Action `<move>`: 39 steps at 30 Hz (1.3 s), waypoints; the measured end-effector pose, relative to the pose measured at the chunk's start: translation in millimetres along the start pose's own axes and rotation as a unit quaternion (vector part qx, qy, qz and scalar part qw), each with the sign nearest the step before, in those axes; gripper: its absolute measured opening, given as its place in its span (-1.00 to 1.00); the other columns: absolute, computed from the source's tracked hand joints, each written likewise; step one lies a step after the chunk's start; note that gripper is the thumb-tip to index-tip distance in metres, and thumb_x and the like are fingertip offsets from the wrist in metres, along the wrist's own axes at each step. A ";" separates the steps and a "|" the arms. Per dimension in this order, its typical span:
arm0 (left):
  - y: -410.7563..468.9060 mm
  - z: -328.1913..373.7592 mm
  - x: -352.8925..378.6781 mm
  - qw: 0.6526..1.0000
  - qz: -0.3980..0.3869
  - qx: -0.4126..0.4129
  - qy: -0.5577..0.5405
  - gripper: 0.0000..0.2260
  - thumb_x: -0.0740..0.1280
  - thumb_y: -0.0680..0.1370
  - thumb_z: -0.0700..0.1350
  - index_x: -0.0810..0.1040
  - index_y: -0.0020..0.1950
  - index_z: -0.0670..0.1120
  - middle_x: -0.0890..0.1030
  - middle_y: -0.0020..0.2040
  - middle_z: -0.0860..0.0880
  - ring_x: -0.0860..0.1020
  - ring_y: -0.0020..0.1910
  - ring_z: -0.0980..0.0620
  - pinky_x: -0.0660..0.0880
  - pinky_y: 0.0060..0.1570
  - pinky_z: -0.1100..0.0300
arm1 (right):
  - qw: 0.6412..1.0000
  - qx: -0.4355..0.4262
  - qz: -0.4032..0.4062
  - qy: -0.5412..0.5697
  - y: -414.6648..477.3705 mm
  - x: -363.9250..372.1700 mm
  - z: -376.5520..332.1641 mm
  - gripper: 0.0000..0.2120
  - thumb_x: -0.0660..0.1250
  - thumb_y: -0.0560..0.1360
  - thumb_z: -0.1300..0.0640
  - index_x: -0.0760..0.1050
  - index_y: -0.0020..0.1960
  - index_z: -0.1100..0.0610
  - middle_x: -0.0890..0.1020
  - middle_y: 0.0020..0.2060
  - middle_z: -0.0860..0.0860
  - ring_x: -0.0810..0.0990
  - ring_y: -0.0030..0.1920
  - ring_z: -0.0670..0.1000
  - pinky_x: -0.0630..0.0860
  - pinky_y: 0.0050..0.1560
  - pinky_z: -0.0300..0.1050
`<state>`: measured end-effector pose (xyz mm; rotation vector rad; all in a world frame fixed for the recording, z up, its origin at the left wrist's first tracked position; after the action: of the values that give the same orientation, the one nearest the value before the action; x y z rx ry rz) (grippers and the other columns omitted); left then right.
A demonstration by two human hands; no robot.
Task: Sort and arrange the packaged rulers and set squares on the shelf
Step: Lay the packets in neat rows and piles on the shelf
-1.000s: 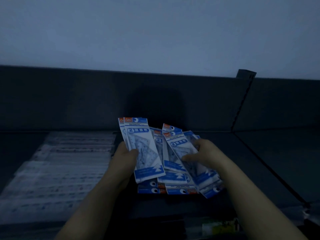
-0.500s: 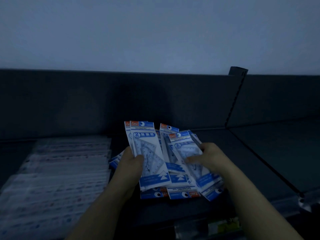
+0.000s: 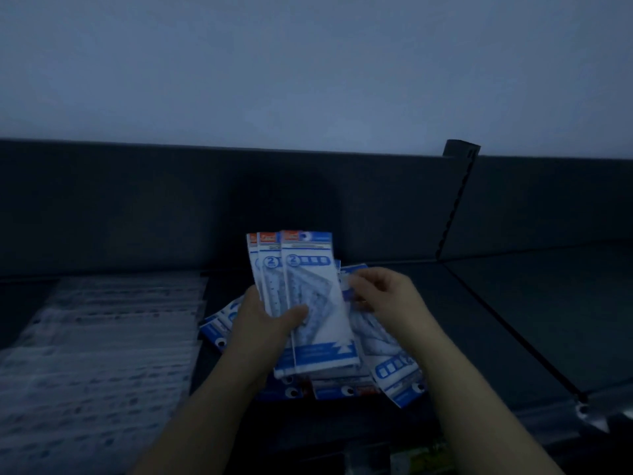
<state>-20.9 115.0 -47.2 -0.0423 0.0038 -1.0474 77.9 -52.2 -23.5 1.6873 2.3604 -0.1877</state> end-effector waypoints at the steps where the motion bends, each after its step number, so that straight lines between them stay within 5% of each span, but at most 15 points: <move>1: 1.3 -2.3 -4.7 1.000 0.010 -0.011 -0.011 -0.64 0.44 0.48 -0.21 0.45 0.24 -0.09 0.62 0.08 -0.07 0.62 -0.01 -0.04 0.59 -0.02 -0.02 | 0.995 -0.008 0.016 -0.097 0.2 -11.1 3.8 -0.82 0.37 0.50 0.06 0.56 -0.07 0.18 0.61 -0.22 0.03 0.56 -0.21 -0.03 0.48 -0.23 -0.20; 4: 5.5 -6.6 -18.9 0.998 0.041 -0.033 -0.033 -0.70 0.38 0.52 -0.24 0.46 0.24 -0.10 0.61 0.10 -0.14 0.62 0.00 -0.14 0.58 0.01 -0.13 | 0.949 0.062 -0.030 -0.308 -5.1 -24.7 20.3 -0.67 0.47 0.39 -0.06 0.49 0.02 0.11 0.55 -0.09 0.00 0.50 -0.20 -0.10 0.35 -0.36 -0.27; 7: 7.5 -8.8 -23.0 0.997 0.046 -0.032 -0.045 -0.73 0.32 0.55 -0.27 0.45 0.23 -0.12 0.59 0.11 -0.15 0.59 0.02 -0.16 0.55 0.03 -0.14 | 0.938 0.119 -0.047 -0.323 -3.6 -23.7 27.9 -0.32 0.54 0.32 -0.07 0.39 0.32 0.19 0.52 0.19 0.07 0.54 0.07 0.03 0.53 -0.08 -0.10; 9: 6.6 -9.2 -22.0 0.997 0.044 -0.035 -0.044 -0.75 0.31 0.55 -0.27 0.44 0.21 -0.12 0.58 0.08 -0.14 0.58 -0.01 -0.13 0.56 -0.05 -0.06 | 0.937 0.138 -0.051 -0.316 -0.3 -24.3 24.4 -0.37 0.56 0.30 -0.07 0.44 0.24 0.18 0.55 0.11 0.06 0.54 0.00 0.00 0.48 -0.12 -0.12; 12: 6.1 -11.2 -20.0 0.997 0.044 -0.038 -0.042 -0.72 0.31 0.55 -0.28 0.44 0.25 -0.14 0.59 0.07 -0.13 0.59 -0.03 -0.10 0.52 -0.18 0.10 | 0.932 0.151 -0.101 -0.314 3.9 -25.6 24.1 -0.66 0.56 0.29 -0.02 0.49 -0.18 0.15 0.52 -0.31 0.04 0.47 -0.35 -0.07 0.35 -0.38 -0.26; 15: 7.3 -12.7 -20.2 0.998 0.045 -0.030 -0.037 -0.72 0.31 0.55 -0.28 0.43 0.25 -0.14 0.59 0.07 -0.14 0.58 -0.03 -0.09 0.51 -0.21 0.12 | 0.959 0.136 -0.093 -0.230 6.8 -35.5 24.7 -0.71 0.49 0.39 0.06 0.49 -0.26 0.26 0.47 -0.42 0.05 0.43 -0.45 -0.06 0.32 -0.45 -0.31; 17: 8.8 -12.7 -22.3 0.997 0.052 -0.028 -0.051 -0.75 0.29 0.56 -0.28 0.42 0.22 -0.10 0.58 0.06 -0.11 0.58 -0.05 -0.07 0.51 -0.21 0.12 | 0.989 0.117 -0.062 -0.065 8.7 -43.8 18.8 -0.79 0.37 0.49 0.15 0.54 -0.19 0.30 0.52 -0.42 0.08 0.43 -0.48 -0.04 0.34 -0.48 -0.26; 21: 5.5 -10.9 -17.3 0.993 0.035 -0.036 -0.108 -0.73 0.33 0.56 -0.18 0.45 0.25 -0.07 0.61 0.09 -0.11 0.62 0.00 -0.14 0.59 -0.09 -0.05 | 0.975 0.091 0.018 0.201 10.2 -47.0 6.3 -0.81 0.28 0.55 0.24 0.42 -0.24 0.18 0.50 -0.50 0.04 0.40 -0.53 -0.07 0.35 -0.55 -0.28; 26: 1.1 -5.4 2.9 0.994 -0.042 -0.028 -0.093 -0.49 0.53 0.33 -0.01 0.53 0.24 -0.07 0.67 0.10 -0.07 0.65 0.03 -0.08 0.60 -0.01 -0.06 | 0.967 0.088 0.007 0.237 2.3 -13.2 11.0 -0.90 0.40 0.46 0.27 0.47 -0.15 0.20 0.66 -0.34 0.08 0.61 -0.39 -0.03 0.56 -0.35 -0.18; 33: 11.7 -3.8 -16.5 1.000 -0.007 -0.003 -0.029 -0.63 0.47 0.45 -0.21 0.50 0.22 -0.07 0.67 0.06 -0.05 0.66 -0.02 -0.03 0.63 -0.13 0.05 | 0.962 0.059 0.055 0.261 5.5 -31.4 13.7 -0.82 0.43 0.43 0.25 0.57 0.03 0.19 0.68 -0.16 0.13 0.65 -0.23 0.08 0.59 -0.25 -0.05; 37: 10.4 3.4 -19.5 0.994 0.010 0.042 -0.100 -0.74 0.45 0.46 -0.15 0.58 0.14 -0.10 0.70 -0.01 -0.07 0.68 -0.07 -0.02 0.61 -0.24 0.21 | 0.972 0.082 0.064 0.212 3.2 -25.9 16.0 -0.99 0.37 0.48 0.28 0.56 -0.11 0.22 0.64 -0.34 0.09 0.56 -0.47 -0.03 0.53 -0.43 -0.15; 39: 10.9 2.4 -13.9 0.992 -0.004 0.039 -0.118 -0.57 0.51 0.38 -0.07 0.55 0.20 -0.11 0.68 0.04 -0.09 0.67 -0.01 -0.06 0.63 -0.12 0.09 | 0.966 0.089 0.070 0.232 4.8 -16.9 19.6 -0.96 0.36 0.49 0.30 0.54 -0.14 0.23 0.65 -0.24 0.13 0.63 -0.35 0.03 0.59 -0.25 -0.08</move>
<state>-18.4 132.5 -45.4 -0.0949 -0.2519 -1.0446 89.8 -70.8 -37.8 2.1775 2.5897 0.0276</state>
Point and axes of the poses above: each hand's wrist, its own y-axis towards the middle knuckle, its own x-axis out of the palm, z = x × y, the point moved 4 cm from there along y, towards the middle knuckle
